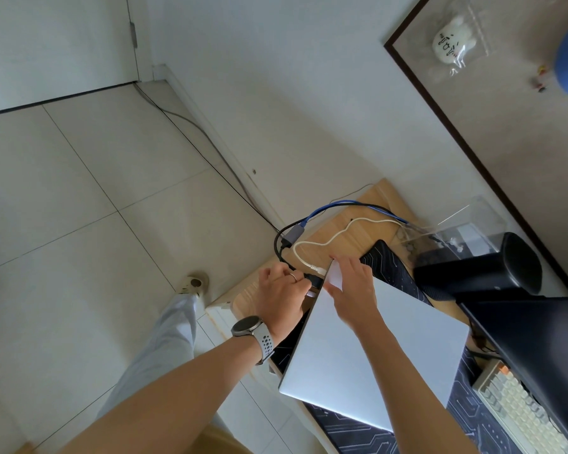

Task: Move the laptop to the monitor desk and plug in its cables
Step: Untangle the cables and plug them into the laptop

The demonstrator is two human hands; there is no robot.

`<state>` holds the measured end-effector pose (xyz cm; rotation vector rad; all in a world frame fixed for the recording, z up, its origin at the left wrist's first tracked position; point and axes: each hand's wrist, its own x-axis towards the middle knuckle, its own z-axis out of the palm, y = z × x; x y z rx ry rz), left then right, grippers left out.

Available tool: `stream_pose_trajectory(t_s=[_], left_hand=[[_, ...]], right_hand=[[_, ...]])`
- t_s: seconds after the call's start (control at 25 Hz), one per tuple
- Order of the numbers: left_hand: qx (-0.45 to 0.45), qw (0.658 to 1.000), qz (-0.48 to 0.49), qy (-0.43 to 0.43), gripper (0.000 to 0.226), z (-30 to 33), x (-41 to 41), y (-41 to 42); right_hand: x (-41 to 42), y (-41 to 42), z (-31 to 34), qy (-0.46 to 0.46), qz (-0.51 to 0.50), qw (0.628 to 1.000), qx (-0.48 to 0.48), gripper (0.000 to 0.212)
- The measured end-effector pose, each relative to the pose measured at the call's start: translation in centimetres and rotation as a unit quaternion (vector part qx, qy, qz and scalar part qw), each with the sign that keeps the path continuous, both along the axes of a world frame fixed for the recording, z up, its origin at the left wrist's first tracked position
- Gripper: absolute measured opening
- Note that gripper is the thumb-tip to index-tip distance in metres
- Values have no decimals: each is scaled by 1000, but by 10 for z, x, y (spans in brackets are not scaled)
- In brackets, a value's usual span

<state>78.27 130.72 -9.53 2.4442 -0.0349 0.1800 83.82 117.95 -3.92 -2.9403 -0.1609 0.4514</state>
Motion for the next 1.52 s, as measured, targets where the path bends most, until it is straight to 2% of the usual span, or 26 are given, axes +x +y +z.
stream_pose_trajectory(t_s=[0.32, 0.64, 0.84, 1.36, 1.52], left_hand=[[26, 999, -21, 0, 25, 1, 4, 7], [-45, 999, -17, 0, 31, 5, 8, 10], [-35, 999, -35, 5, 32, 2, 9, 9], [25, 986, -159, -36, 22, 5, 11, 26], [26, 988, -153, -12, 22, 10, 12, 23]], right_hand=[[0, 1, 1, 5, 4, 1000, -18, 58], [1, -2, 0, 6, 6, 1000, -10, 59], [0, 1, 1, 7, 5, 1000, -9, 58], [1, 3, 4, 13, 7, 1000, 3, 56], [0, 2, 3, 5, 0, 1000, 16, 55]])
